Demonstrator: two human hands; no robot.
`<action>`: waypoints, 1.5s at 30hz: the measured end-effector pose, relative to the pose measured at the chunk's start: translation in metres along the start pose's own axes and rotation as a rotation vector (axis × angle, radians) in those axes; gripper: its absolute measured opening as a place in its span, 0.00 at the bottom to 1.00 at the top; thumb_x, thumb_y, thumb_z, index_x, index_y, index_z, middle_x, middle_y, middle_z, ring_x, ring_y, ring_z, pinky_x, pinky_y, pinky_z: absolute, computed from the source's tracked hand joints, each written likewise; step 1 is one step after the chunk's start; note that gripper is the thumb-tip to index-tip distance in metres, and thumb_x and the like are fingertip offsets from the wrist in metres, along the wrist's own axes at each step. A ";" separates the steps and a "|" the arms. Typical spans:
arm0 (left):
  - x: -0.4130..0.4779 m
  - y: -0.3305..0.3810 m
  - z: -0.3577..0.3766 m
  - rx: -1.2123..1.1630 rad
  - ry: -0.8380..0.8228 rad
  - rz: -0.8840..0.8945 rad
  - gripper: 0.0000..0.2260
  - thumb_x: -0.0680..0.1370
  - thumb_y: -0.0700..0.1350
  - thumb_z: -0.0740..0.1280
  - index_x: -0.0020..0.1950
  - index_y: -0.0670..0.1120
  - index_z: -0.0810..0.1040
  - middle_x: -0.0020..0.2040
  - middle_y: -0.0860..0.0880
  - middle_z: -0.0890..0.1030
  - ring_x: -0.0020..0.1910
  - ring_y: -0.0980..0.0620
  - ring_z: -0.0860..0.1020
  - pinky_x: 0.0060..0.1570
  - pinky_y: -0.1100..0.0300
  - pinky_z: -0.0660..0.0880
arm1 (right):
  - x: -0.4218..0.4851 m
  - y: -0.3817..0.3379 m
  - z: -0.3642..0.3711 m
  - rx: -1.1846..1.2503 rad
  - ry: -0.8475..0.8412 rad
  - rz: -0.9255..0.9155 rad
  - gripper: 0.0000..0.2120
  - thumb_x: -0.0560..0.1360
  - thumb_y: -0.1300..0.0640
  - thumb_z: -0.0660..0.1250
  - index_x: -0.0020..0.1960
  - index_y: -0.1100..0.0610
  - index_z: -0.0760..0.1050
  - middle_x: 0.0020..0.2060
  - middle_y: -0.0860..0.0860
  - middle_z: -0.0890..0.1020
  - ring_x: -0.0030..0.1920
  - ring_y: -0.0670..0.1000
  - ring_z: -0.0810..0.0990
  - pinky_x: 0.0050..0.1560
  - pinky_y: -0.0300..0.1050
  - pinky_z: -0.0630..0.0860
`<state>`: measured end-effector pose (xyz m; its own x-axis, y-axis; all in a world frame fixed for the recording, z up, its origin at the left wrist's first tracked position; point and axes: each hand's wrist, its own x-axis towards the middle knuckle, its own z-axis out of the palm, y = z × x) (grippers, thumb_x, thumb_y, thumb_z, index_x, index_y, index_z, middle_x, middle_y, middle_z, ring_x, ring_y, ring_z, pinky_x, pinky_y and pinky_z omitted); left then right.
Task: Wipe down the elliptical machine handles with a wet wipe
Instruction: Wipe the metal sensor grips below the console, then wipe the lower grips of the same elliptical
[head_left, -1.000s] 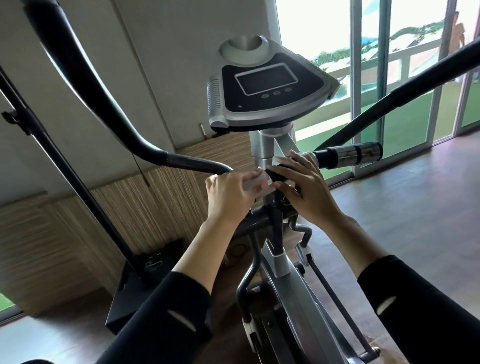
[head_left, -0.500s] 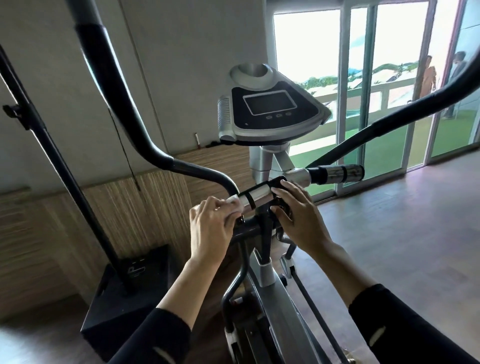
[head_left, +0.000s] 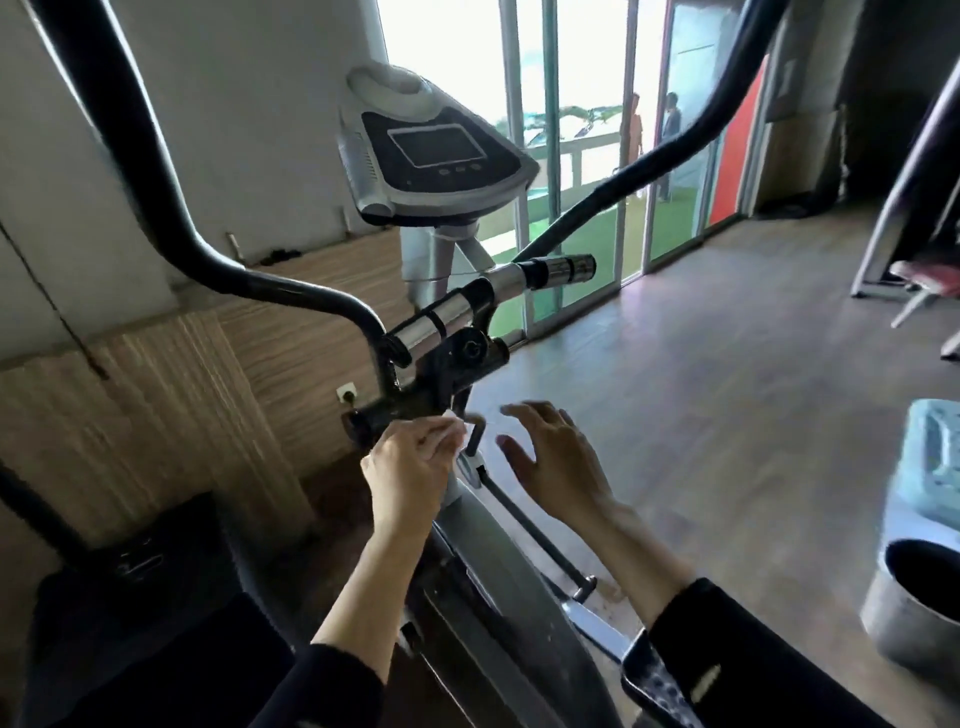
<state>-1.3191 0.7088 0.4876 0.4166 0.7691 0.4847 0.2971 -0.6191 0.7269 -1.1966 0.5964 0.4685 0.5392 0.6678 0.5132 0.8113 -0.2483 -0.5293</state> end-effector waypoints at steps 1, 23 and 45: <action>-0.011 -0.002 0.001 -0.020 -0.055 -0.021 0.05 0.70 0.50 0.76 0.45 0.54 0.85 0.44 0.56 0.84 0.41 0.59 0.79 0.46 0.61 0.76 | -0.019 -0.002 0.000 -0.028 0.006 0.058 0.17 0.78 0.51 0.64 0.66 0.54 0.74 0.63 0.53 0.77 0.62 0.56 0.74 0.58 0.50 0.74; -0.383 0.110 0.063 -0.248 -1.083 0.315 0.02 0.72 0.55 0.73 0.43 0.60 0.84 0.45 0.55 0.82 0.43 0.55 0.79 0.50 0.53 0.74 | -0.470 -0.026 -0.151 -0.495 0.275 1.018 0.20 0.75 0.46 0.56 0.58 0.55 0.77 0.53 0.51 0.79 0.52 0.56 0.79 0.51 0.49 0.77; -0.812 0.399 0.104 -0.309 -1.440 0.484 0.11 0.68 0.56 0.71 0.32 0.72 0.73 0.37 0.61 0.76 0.43 0.55 0.79 0.54 0.50 0.73 | -0.875 0.010 -0.438 -0.609 0.549 1.306 0.15 0.75 0.47 0.58 0.55 0.54 0.76 0.51 0.50 0.79 0.49 0.54 0.80 0.45 0.47 0.78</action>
<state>-1.4493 -0.1797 0.3332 0.9169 -0.3976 -0.0346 -0.2125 -0.5597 0.8010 -1.5611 -0.2980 0.3098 0.8273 -0.5333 0.1763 -0.3837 -0.7658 -0.5160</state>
